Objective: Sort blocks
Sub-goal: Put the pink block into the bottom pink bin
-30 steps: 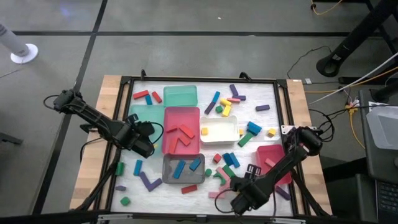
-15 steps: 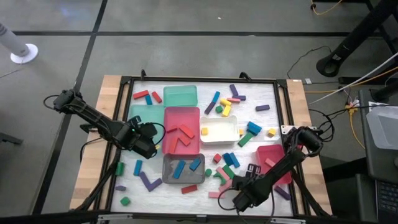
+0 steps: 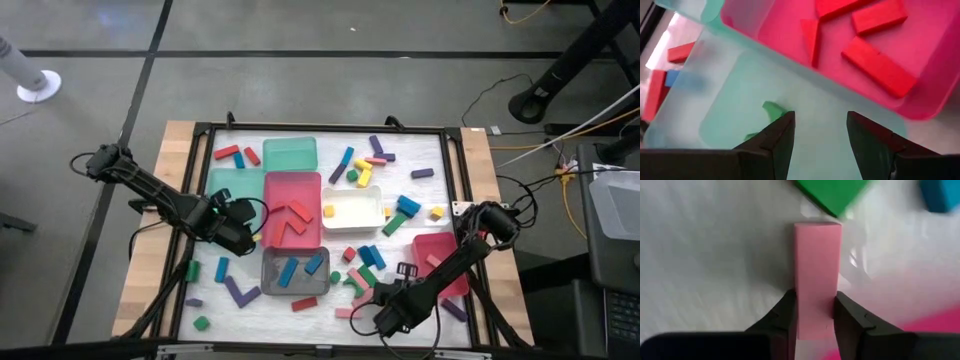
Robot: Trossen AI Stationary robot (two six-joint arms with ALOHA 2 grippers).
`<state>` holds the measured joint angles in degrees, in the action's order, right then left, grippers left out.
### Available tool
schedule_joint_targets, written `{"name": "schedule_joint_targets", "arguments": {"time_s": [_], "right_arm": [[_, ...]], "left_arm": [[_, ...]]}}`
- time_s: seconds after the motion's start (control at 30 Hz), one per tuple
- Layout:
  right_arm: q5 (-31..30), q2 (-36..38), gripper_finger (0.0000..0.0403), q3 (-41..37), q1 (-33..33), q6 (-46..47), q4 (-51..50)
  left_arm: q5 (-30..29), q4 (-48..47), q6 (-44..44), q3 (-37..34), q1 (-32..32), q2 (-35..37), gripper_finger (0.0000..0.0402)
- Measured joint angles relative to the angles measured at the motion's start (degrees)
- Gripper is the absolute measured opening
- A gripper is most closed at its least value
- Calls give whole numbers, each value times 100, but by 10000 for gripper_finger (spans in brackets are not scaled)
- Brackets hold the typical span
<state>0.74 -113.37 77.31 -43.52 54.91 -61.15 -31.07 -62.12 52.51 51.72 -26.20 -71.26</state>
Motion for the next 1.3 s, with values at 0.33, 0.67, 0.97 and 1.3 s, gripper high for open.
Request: {"name": "schedule_joint_targets", "arguments": {"time_s": [0.33,0.67,0.97,1.3], "right_arm": [[135,425,115,585,132,-206,-1565],[139,970,111,831,111,-402,-2842],[305,1093,115,262,-48,-910,-2883],[1023,1122,129,-1034,-422,-1027,-2882]], "left_arm": [[0,398,-265,-2,0,0,169],[0,487,-315,-2,0,-2,169],[-2,633,-302,-2,-3,-4,169],[-2,626,-339,-2,-3,-4,169]]}}
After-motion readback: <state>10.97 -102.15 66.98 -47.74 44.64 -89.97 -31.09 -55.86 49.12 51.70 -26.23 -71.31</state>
